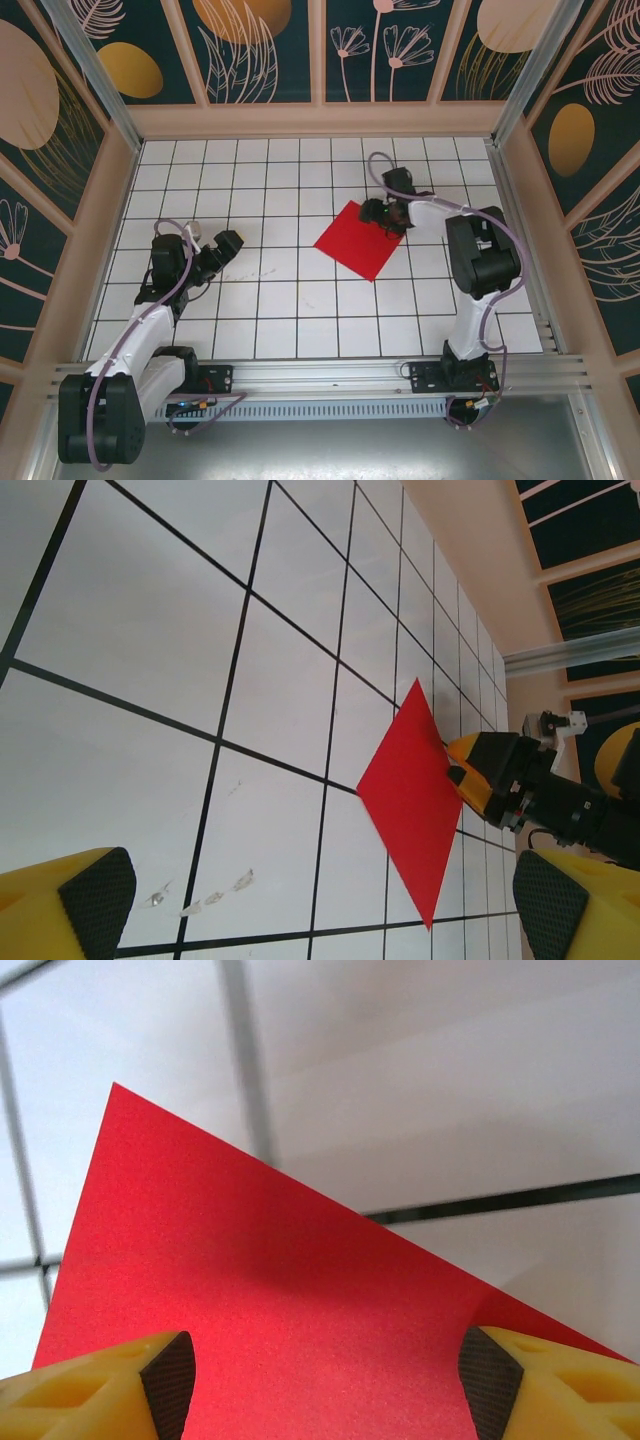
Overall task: Fold a paper plane with a square sheet of paper (pick it up from the middle)
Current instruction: Move the square sheet of paper to the center of the table.
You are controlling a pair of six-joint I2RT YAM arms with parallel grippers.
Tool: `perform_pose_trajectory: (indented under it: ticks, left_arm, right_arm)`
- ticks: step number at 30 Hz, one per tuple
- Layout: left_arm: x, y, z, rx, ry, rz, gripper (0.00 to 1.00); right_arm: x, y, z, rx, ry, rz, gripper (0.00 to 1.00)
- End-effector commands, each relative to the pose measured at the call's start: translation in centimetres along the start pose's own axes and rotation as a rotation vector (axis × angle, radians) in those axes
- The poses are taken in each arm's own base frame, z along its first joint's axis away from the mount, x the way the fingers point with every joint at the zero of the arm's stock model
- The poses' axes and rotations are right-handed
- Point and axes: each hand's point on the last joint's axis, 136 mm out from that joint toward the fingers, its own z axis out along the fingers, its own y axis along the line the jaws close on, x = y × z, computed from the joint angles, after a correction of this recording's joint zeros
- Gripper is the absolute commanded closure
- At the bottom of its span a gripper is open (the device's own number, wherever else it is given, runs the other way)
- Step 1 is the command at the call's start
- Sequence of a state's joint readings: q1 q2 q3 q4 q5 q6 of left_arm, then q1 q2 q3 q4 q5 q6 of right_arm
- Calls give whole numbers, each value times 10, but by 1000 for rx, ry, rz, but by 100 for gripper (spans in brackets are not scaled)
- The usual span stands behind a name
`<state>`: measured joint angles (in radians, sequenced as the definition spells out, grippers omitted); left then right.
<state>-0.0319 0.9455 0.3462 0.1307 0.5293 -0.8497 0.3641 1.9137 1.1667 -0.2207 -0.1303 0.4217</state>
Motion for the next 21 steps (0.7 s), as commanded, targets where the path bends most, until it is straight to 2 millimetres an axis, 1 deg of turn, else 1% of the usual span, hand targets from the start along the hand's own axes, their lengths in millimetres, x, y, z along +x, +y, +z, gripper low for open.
perform_pose_trajectory:
  ticks: [1, 4, 5, 6, 7, 9, 11, 13, 14, 16, 17, 18, 20, 21]
  left_arm:
    - [3, -6, -2, 3, 31, 40, 1]
    - [1, -7, -2, 7, 29, 52, 1]
    - [0, -8, -2, 8, 26, 56, 1]
    - [0, -8, -2, 8, 26, 57, 1]
    - [-1, -8, -1, 7, 28, 59, 1]
    - [-1, -8, -1, 4, 27, 58, 1]
    - [-2, -9, -1, 6, 23, 58, 1]
    - [-2, -8, -1, 9, 18, 57, 1]
    - [-2, -8, -1, 11, 14, 55, 1]
    - [-1, -7, 0, 16, 13, 54, 1]
    - [0, -6, 0, 17, 18, 54, 1]
    - [0, -6, 1, 17, 24, 55, 1]
    - [1, -5, 2, 15, 34, 57, 1]
    - [2, -5, 3, 14, 39, 59, 1]
  right_arm:
    - [72, 11, 25, 23, 214, -265, 26]
    - [77, 40, 33, -11, 238, -445, 28]
    - [74, 48, 35, -26, 237, -482, 28]
    - [76, 62, 37, -44, 238, -530, 28]
    - [73, 74, 37, -58, 228, -574, 27]
    - [65, 89, 37, -46, 213, -615, 27]
    - [52, 103, 26, -44, 180, -613, 26]
    - [38, 118, 8, -59, 119, -568, 26]
    - [29, 122, -1, -51, 73, -517, 25]
    - [18, 115, -13, 6, 17, -378, 24]
    - [17, 105, -16, 55, 0, -297, 23]
    - [19, 96, -18, 90, -4, -225, 22]
    - [34, 79, -16, 133, 20, -96, 22]
    - [42, 75, -15, 140, 30, -54, 22]
